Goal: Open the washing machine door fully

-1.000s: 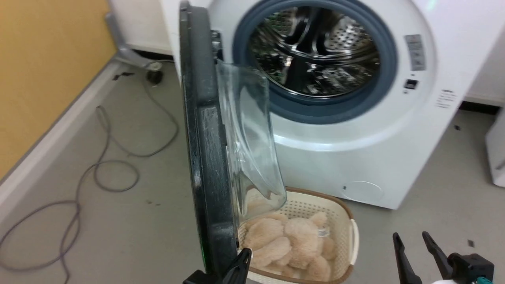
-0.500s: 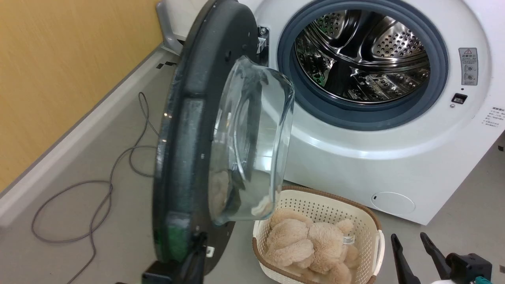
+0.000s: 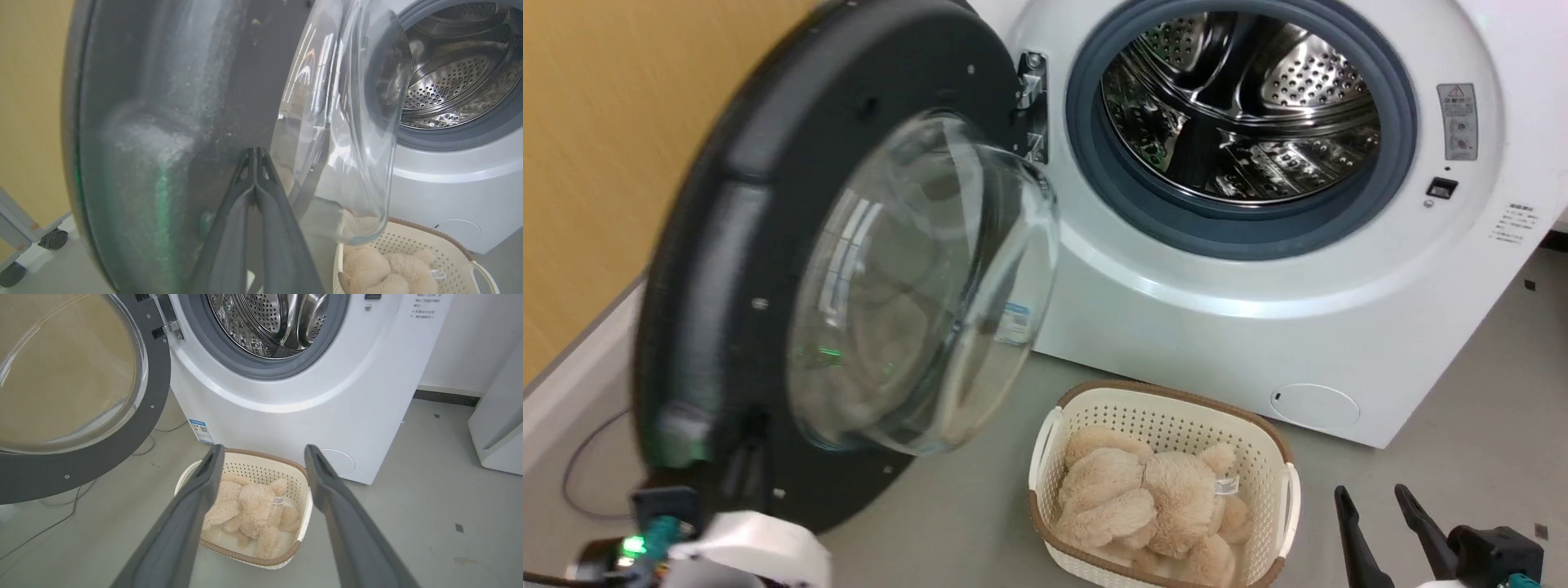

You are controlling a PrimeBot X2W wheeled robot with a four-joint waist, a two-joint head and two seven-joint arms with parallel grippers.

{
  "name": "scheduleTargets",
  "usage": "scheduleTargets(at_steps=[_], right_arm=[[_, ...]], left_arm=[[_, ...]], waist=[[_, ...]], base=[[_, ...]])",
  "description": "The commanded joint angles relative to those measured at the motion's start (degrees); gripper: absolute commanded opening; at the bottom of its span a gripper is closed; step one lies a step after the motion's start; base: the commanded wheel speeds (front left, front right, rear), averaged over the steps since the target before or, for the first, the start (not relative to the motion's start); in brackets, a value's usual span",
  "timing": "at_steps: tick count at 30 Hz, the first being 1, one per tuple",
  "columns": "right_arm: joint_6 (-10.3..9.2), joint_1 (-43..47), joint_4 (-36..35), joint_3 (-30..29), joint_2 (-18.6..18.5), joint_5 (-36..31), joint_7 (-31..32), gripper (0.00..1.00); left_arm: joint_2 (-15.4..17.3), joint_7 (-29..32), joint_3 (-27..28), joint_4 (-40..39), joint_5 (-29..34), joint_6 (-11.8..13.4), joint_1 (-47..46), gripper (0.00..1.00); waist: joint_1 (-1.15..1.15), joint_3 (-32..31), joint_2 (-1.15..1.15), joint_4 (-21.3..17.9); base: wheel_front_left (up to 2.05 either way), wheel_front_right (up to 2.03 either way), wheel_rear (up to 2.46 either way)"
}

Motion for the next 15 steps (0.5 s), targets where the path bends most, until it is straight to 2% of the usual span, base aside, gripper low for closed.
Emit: scheduleTargets(at_steps=[1, 8, 15], right_arm=[[0.03, -0.3, 0.1, 0.0, 0.2, 0.4, -0.2, 1.0], [0.03, -0.9, 0.0, -0.1, 0.2, 0.2, 0.1, 1.0], [0.03, -1.4, 0.0, 0.2, 0.2, 0.1, 0.8, 1.0]], left_arm=[[0.6, -0.5, 0.8, 0.5, -0.4, 0.1, -1.1, 0.0], [3.2, -2.6, 6.1, 9.6, -4.4, -2.2, -6.6, 0.0], [4.4, -4.4, 8.8, 19.5, -6.7, -3.6, -11.2, 0.0]], waist=[[0.0, 0.2, 0.0, -0.2], [0.0, 1.0, 0.0, -1.5], [0.0, 1.4, 0.0, -2.8]], base=[[0.0, 0.0, 0.0], [0.0, 0.0, 0.0], [0.0, 0.0, 0.0]])
